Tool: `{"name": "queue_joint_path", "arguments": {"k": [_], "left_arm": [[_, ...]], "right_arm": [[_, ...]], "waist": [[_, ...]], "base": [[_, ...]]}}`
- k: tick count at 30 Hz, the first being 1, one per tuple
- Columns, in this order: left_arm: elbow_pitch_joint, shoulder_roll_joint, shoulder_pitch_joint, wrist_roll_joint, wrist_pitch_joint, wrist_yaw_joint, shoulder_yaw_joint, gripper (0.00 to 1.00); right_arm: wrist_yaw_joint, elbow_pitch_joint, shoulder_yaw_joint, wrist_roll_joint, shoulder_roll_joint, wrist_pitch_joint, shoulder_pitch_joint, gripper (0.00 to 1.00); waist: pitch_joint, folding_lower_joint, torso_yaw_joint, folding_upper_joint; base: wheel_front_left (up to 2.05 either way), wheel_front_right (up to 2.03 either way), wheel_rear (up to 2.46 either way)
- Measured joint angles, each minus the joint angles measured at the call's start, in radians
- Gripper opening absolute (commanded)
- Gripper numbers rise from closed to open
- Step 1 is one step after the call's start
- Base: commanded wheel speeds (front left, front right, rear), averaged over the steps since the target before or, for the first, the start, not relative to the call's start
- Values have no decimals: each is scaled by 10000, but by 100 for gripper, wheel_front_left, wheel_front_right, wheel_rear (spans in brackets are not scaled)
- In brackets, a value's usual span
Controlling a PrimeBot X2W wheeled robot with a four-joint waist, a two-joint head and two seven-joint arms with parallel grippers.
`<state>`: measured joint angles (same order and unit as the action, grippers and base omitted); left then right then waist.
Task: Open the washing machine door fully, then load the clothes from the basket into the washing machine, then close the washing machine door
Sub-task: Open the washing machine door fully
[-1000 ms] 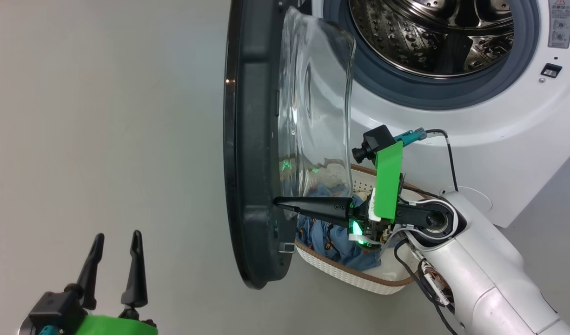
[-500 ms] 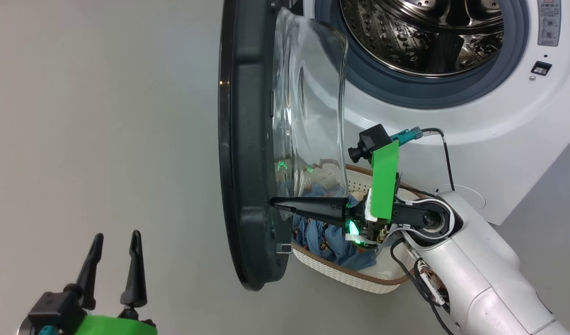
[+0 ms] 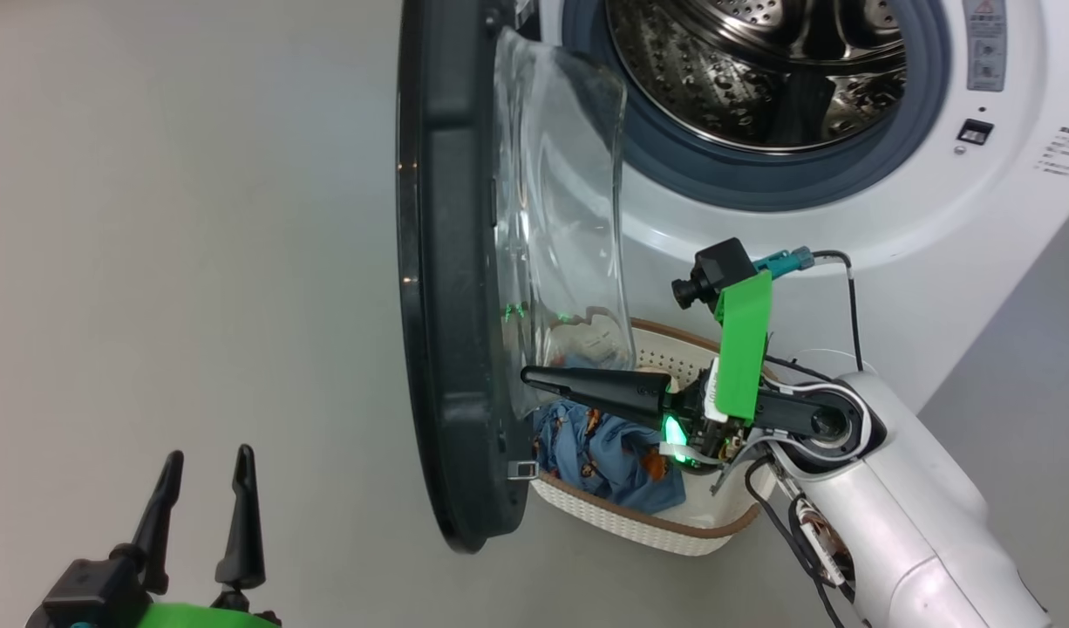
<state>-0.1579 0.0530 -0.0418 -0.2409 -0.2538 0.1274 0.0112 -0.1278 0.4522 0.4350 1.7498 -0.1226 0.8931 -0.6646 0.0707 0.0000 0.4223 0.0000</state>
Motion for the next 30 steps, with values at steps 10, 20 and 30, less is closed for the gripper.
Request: {"name": "queue_joint_path", "arguments": {"k": [10, 20, 30], "left_arm": [[2, 96, 208, 0, 0, 0, 10, 100], [77, 107, 341, 0, 0, 0, 127, 100], [255, 104, 379, 0, 0, 0, 207, 100]], "right_arm": [[0, -986, -487, -389, -161, -453, 638, 100], [0, -2890, -953, -2529, -736, -2719, 1729, 100], [0, -4504, -861, -4777, -1609, -6113, 2949, 100]], "waist": [[-225, 0, -554, 0], [-347, 0, -1223, 0], [-322, 0, -1478, 0]], "base": [[0, 0, 0], [0, 0, 0], [0, 0, 0]]}}
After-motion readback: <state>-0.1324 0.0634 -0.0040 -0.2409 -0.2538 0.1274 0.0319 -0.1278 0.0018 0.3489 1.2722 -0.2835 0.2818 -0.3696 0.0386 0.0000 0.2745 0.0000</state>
